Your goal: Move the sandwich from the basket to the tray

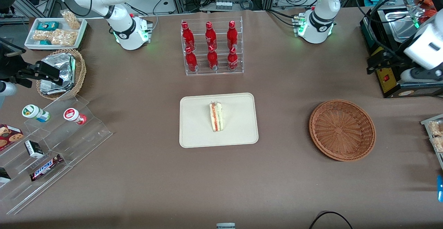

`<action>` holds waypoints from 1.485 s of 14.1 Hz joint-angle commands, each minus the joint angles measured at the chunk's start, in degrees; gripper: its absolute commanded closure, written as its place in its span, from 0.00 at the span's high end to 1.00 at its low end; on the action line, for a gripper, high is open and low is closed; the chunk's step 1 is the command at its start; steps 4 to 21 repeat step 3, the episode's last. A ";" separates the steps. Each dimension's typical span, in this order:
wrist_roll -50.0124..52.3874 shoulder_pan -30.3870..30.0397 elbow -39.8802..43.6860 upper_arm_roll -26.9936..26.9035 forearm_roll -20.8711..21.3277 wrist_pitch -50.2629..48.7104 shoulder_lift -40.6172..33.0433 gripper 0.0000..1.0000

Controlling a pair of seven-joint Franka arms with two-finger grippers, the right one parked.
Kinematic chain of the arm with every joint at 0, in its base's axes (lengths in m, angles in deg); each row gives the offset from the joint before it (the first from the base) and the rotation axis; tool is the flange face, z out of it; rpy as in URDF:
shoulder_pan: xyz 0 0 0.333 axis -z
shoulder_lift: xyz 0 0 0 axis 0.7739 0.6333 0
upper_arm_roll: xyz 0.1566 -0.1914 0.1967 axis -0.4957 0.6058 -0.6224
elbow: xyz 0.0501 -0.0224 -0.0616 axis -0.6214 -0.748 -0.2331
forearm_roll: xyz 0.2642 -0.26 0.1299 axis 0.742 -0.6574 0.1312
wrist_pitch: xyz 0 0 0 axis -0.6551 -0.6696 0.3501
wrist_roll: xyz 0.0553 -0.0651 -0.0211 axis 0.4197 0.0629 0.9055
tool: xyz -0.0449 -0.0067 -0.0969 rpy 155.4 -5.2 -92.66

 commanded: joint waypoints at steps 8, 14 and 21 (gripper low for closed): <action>-0.80 -0.24 1.33 -0.14 0.73 0.59 0.25 1.00; -0.80 -0.24 1.33 -0.14 0.73 0.59 0.25 1.00; -0.80 -0.24 1.33 -0.14 0.73 0.59 0.25 1.00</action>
